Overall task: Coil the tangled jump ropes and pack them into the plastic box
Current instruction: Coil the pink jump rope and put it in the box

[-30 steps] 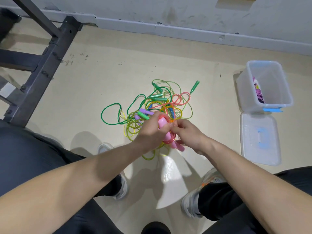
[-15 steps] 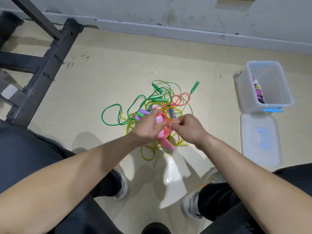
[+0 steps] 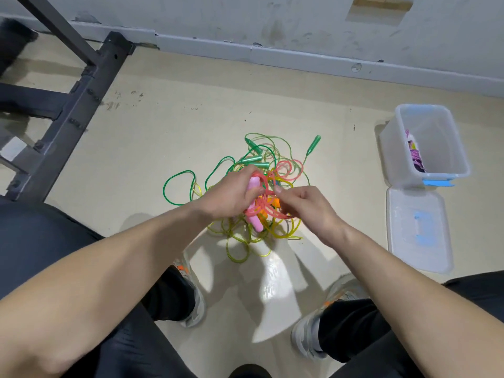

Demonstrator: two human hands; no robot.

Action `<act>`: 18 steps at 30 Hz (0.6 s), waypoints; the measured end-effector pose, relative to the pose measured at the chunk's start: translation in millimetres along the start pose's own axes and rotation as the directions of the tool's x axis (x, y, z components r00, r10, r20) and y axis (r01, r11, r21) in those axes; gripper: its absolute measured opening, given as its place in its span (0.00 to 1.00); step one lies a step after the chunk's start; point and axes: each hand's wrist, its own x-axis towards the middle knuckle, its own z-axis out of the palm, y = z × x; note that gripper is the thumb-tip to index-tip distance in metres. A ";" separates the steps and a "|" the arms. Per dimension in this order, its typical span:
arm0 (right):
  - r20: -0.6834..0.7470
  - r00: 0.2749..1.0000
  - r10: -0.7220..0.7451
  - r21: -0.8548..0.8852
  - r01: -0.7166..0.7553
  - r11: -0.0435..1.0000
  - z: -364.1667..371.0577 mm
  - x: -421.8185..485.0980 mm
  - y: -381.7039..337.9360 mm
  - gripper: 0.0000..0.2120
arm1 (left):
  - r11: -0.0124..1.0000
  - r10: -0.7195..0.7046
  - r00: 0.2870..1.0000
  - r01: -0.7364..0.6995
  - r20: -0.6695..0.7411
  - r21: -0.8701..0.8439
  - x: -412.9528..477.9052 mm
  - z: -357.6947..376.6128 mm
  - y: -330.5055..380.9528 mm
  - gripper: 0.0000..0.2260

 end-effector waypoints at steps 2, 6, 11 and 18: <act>-0.031 0.999 -0.020 0.194 0.026 0.981 1.2 -0.7 -1.0 0.22 | 1.000 -0.006 1.000 0.006 -0.027 -0.007 7.5 -5.7 0.8 0.14; -0.124 0.990 -0.067 0.177 0.088 0.980 -1.8 1.8 1.6 0.20 | 0.993 -0.059 0.997 0.053 -0.057 -0.101 13.3 -6.7 3.6 0.13; -0.032 0.998 0.058 0.435 -0.038 0.900 -8.2 3.0 -15.1 0.10 | 0.941 -0.186 0.979 0.154 -0.079 -0.302 21.5 -12.4 -0.3 0.06; 0.097 0.993 0.069 0.677 -0.117 0.726 -8.1 1.4 -34.5 0.15 | 0.979 -0.185 0.955 0.157 -0.231 -0.133 44.2 -44.6 -3.3 0.12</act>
